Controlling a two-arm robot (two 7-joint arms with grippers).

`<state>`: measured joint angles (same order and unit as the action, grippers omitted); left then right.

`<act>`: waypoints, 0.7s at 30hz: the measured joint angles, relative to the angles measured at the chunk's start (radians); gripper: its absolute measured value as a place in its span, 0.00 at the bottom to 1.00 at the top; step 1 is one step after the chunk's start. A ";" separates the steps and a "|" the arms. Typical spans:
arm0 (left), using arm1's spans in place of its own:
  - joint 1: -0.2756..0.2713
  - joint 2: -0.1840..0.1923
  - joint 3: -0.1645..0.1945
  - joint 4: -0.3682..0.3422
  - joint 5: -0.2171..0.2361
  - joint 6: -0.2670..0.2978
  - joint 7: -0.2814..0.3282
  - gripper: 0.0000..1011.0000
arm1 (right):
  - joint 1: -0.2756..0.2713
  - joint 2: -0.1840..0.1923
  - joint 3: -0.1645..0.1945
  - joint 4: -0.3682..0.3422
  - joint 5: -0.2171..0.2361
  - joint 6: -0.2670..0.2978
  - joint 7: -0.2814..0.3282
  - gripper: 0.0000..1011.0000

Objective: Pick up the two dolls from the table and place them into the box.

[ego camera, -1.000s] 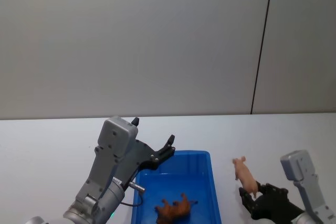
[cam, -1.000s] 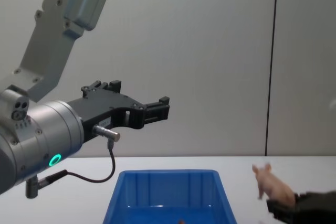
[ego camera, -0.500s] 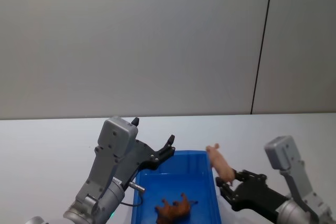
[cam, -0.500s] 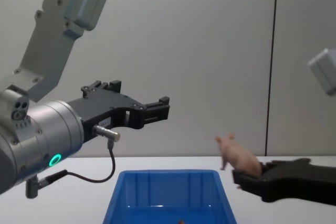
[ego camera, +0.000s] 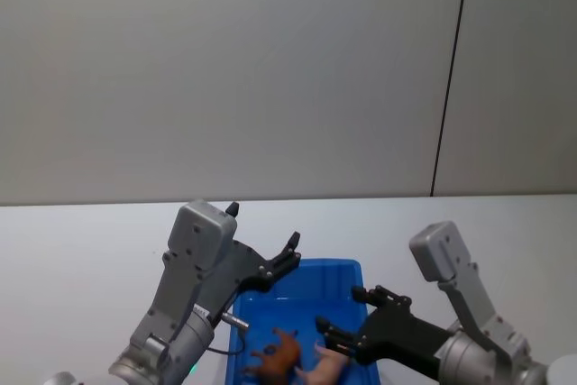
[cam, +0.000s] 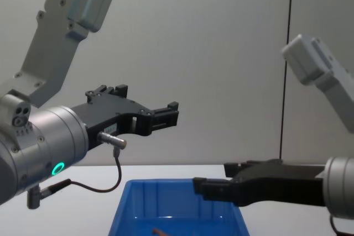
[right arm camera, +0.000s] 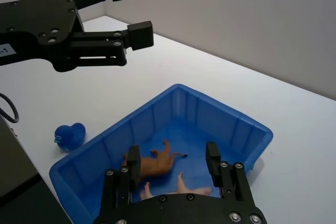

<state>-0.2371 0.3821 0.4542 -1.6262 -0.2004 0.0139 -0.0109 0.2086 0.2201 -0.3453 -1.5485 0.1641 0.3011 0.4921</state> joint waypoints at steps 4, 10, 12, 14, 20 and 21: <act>0.000 0.000 0.000 0.000 0.000 0.000 0.000 0.99 | 0.008 -0.004 -0.002 0.006 0.001 0.004 0.009 0.84; 0.000 0.000 0.000 0.000 0.000 0.000 0.000 0.99 | 0.010 0.004 0.006 0.008 0.013 0.000 0.010 0.98; 0.000 0.000 0.000 0.000 0.000 0.000 0.000 0.99 | 0.007 0.014 0.013 0.008 0.019 -0.005 0.008 0.99; 0.000 0.000 0.000 0.000 0.000 0.000 0.000 0.99 | 0.003 0.021 0.018 0.006 0.022 -0.009 0.005 0.99; 0.000 0.000 0.000 0.000 0.000 0.000 0.000 0.99 | -0.020 0.056 0.040 -0.006 0.032 -0.029 -0.009 0.99; 0.000 0.000 0.000 0.000 0.000 0.000 0.000 0.99 | -0.028 0.066 0.046 -0.009 0.034 -0.034 -0.013 0.99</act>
<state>-0.2371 0.3822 0.4542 -1.6262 -0.2004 0.0139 -0.0109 0.1808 0.2858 -0.2997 -1.5577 0.1981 0.2672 0.4794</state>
